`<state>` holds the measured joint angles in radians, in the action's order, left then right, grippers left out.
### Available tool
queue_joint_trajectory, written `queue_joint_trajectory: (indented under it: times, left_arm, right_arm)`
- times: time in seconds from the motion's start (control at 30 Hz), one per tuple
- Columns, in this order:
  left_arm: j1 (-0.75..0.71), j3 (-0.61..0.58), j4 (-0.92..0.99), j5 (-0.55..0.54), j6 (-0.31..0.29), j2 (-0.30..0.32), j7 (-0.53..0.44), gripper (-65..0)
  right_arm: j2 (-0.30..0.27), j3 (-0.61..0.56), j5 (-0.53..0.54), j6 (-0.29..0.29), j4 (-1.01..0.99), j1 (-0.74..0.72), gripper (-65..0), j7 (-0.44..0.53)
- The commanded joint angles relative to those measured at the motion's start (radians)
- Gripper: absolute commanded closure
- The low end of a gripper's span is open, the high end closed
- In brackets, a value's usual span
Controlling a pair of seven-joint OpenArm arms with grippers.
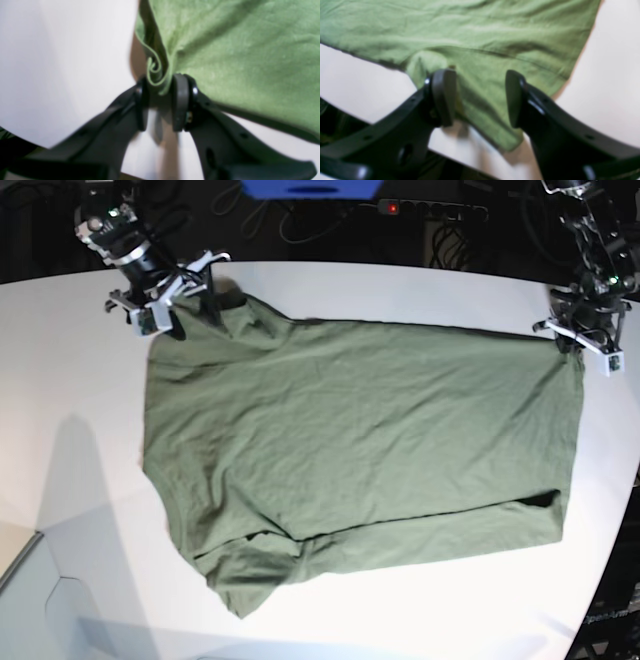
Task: Layout the t-shirt on the table in an organized manner, then fold the t-shirt properly
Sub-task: 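Adjust the right gripper's grip on the shirt shoulder corner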
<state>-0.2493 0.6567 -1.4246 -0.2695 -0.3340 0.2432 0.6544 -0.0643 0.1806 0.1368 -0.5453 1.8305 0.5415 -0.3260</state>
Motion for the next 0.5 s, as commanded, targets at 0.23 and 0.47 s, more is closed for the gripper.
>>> queue_joint_trajectory:
  times: [0.23, 0.47]
  left_arm:
    - [0.001, 0.004, -0.008, 0.006, 0.006, 0.009, 0.006, -15.0]
    - [0.001, 0.004, -0.008, 0.006, 0.006, 0.011, 0.005, -14.9]
  right_arm:
    - [-0.007, 0.006, 0.005, -0.005, -0.102, -0.016, -35.9, 0.021]
    - [-0.035, -0.002, 0.005, -0.006, -0.186, -0.027, -31.4, 0.021]
